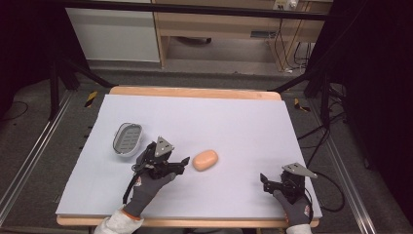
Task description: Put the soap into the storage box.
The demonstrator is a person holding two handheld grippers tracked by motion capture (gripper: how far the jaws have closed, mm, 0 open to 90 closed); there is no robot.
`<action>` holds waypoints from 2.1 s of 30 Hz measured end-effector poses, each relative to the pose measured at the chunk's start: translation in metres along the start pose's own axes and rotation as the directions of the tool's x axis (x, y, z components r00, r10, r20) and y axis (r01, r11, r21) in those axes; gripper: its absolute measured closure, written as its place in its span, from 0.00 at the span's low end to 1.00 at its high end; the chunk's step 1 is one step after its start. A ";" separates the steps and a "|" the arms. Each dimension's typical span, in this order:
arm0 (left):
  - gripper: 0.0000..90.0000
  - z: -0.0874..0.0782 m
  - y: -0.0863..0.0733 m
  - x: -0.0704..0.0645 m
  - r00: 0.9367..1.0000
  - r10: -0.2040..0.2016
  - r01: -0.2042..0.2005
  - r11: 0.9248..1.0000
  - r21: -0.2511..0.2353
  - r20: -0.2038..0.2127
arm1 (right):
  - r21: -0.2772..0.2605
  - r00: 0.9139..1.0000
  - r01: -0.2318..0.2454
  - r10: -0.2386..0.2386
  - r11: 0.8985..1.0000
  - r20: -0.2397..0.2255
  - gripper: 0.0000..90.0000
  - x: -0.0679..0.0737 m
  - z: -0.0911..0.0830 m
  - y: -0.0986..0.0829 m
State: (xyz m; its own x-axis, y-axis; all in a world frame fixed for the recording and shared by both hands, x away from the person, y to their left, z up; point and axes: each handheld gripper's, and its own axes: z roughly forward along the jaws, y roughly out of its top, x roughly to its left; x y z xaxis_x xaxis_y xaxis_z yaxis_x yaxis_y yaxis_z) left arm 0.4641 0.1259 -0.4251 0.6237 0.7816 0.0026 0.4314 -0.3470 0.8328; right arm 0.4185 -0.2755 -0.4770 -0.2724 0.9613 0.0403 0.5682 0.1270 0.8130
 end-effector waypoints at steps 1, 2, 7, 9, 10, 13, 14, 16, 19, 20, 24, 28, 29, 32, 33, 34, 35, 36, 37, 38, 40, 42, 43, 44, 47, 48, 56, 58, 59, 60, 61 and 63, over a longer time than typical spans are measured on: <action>0.28 0.001 0.001 -0.001 1.000 0.000 0.000 1.000 0.001 0.002 | 0.000 1.000 0.000 0.000 1.000 0.000 0.06 0.000 0.000 0.000; 0.28 0.003 0.001 -0.002 1.000 -0.001 0.001 1.000 0.000 0.003 | 0.000 1.000 0.000 0.000 1.000 0.000 0.06 0.000 0.000 0.000; 0.28 0.008 0.005 -0.006 1.000 0.017 -0.017 1.000 0.009 0.011 | 0.002 1.000 0.002 -0.002 1.000 0.001 0.06 0.000 0.001 0.000; 0.28 0.010 0.006 -0.007 1.000 0.022 -0.022 1.000 0.014 0.013 | 0.004 1.000 -0.002 0.002 1.000 -0.002 0.06 0.001 0.000 0.000; 0.28 0.012 0.007 -0.008 1.000 0.023 -0.024 1.000 0.013 0.014 | 0.002 1.000 0.006 -0.006 1.000 0.004 0.06 0.000 0.001 0.000; 0.27 0.015 0.008 -0.010 1.000 0.024 -0.024 1.000 0.018 0.018 | 0.001 1.000 0.007 -0.007 1.000 0.003 0.06 0.000 0.001 0.000; 0.27 0.017 0.009 -0.011 0.999 0.028 -0.028 0.999 0.019 0.018 | 0.000 1.000 0.008 -0.008 1.000 0.003 0.06 0.000 0.001 0.000; 0.27 0.019 0.010 -0.012 0.999 0.033 -0.033 0.999 0.026 0.021 | 0.002 1.000 0.000 0.000 1.000 -0.002 0.06 0.001 0.001 0.000; 0.27 0.022 0.013 -0.014 0.999 0.034 -0.035 0.999 0.025 0.025 | 0.001 1.000 0.000 0.000 1.000 -0.002 0.06 0.000 0.000 0.001; 0.27 0.023 0.013 -0.015 0.999 0.032 -0.033 0.999 0.026 0.028 | 0.001 1.000 0.000 0.000 1.000 -0.003 0.06 0.000 0.000 0.001; 0.27 0.029 0.016 -0.018 0.998 0.044 -0.046 0.998 0.048 0.037 | 0.000 1.000 0.000 0.000 1.000 -0.001 0.06 0.000 0.000 0.001; 0.27 0.035 0.017 -0.021 0.997 0.054 -0.057 0.996 0.067 0.045 | 0.000 1.000 0.005 -0.005 1.000 0.002 0.06 0.001 0.000 0.001; 0.26 0.037 0.018 -0.022 0.997 0.060 -0.063 0.995 0.073 0.044 | 0.002 1.000 0.002 -0.002 1.000 0.000 0.06 0.001 0.000 0.001; 0.27 0.041 0.019 -0.023 0.997 0.066 -0.070 0.994 0.084 0.046 | 0.000 1.000 0.009 -0.009 1.000 0.004 0.06 0.000 0.001 0.001; 0.26 0.042 0.019 -0.024 0.997 0.068 -0.072 0.994 0.087 0.046 | 0.000 1.000 0.010 -0.010 1.000 0.003 0.06 0.000 0.001 0.001; 0.26 0.044 0.019 -0.024 0.996 0.071 -0.075 0.993 0.092 0.047 | 0.000 1.000 0.011 -0.011 1.000 0.003 0.06 0.000 0.001 0.001; 0.26 0.045 0.019 -0.025 0.996 0.073 -0.077 0.992 0.095 0.050 | 0.001 1.000 0.010 -0.010 1.000 0.002 0.06 0.001 0.001 0.001; 0.26 0.046 0.019 -0.025 0.996 0.073 -0.078 0.992 0.098 0.051 | 0.000 1.000 0.011 -0.011 1.000 0.002 0.06 0.000 0.001 0.001; 0.26 0.048 0.019 -0.026 0.996 0.076 -0.082 0.991 0.104 0.055 | 0.001 1.000 0.009 -0.009 1.000 0.002 0.06 0.001 0.001 0.001; 0.26 0.049 0.020 -0.026 0.995 0.081 -0.087 0.990 0.110 0.056 | 0.001 1.000 0.008 -0.008 1.000 0.001 0.06 0.000 0.001 0.001; 0.26 0.052 0.021 -0.027 0.995 0.090 -0.095 0.989 0.115 0.053 | 0.001 1.000 0.007 -0.007 1.000 0.001 0.06 0.000 0.001 0.000; 0.26 0.054 0.022 -0.028 0.994 0.089 -0.095 0.988 0.122 0.057 | 0.001 1.000 0.006 -0.006 1.000 0.001 0.06 0.000 0.001 0.000; 0.26 0.055 0.023 -0.028 0.994 0.094 -0.101 0.987 0.125 0.058 | 0.001 1.000 0.005 -0.005 1.000 0.001 0.06 0.000 0.001 0.000; 0.26 0.056 0.024 -0.028 0.994 0.097 -0.103 0.987 0.126 0.057 | 0.001 1.000 0.005 -0.005 1.000 0.000 0.06 0.000 0.001 0.001; 0.26 0.059 0.025 -0.030 0.993 0.103 -0.110 0.985 0.131 0.058 | 0.002 1.000 0.003 -0.003 1.000 -0.001 0.06 0.000 0.001 0.001; 0.26 0.060 0.026 -0.031 0.992 0.106 -0.114 0.984 0.134 0.064 | 0.002 1.000 0.003 -0.003 1.000 -0.001 0.06 0.000 0.001 0.001; 0.26 0.071 0.024 -0.035 0.990 0.120 -0.132 0.976 0.175 0.074 | 0.003 1.000 0.004 -0.004 1.000 -0.003 0.06 0.000 0.002 0.001; 0.26 0.074 0.024 -0.036 0.990 0.123 -0.134 0.974 0.181 0.072 | 0.006 1.000 -0.004 0.004 1.000 -0.009 0.06 0.001 0.001 0.001; 0.27 0.076 0.023 -0.037 0.989 0.126 -0.138 0.972 0.189 0.073 | 0.007 1.000 -0.003 0.003 1.000 -0.009 0.06 0.000 0.001 0.001; 0.27 0.077 0.023 -0.037 0.989 0.128 -0.140 0.971 0.193 0.072 | 0.006 1.000 0.000 0.000 1.000 -0.007 0.06 0.000 0.002 0.001; 0.27 0.078 0.023 -0.038 0.989 0.130 -0.142 0.970 0.198 0.072 | 0.007 1.000 0.001 0.000 1.000 -0.006 0.06 0.000 0.002 0.001; 0.27 0.081 0.023 -0.038 0.989 0.127 -0.140 0.969 0.203 0.075 | 0.008 1.000 0.001 -0.001 1.000 -0.007 0.06 0.001 0.002 0.001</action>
State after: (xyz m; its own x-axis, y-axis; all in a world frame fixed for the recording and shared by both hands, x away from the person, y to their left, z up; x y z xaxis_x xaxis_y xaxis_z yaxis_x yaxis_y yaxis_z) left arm 0.5025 0.0462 -0.4511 0.7208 0.6899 0.0664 0.4632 -0.5508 0.6943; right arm 0.4203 -0.2743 -0.4774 -0.2781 0.9596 0.0433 0.5742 0.1299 0.8083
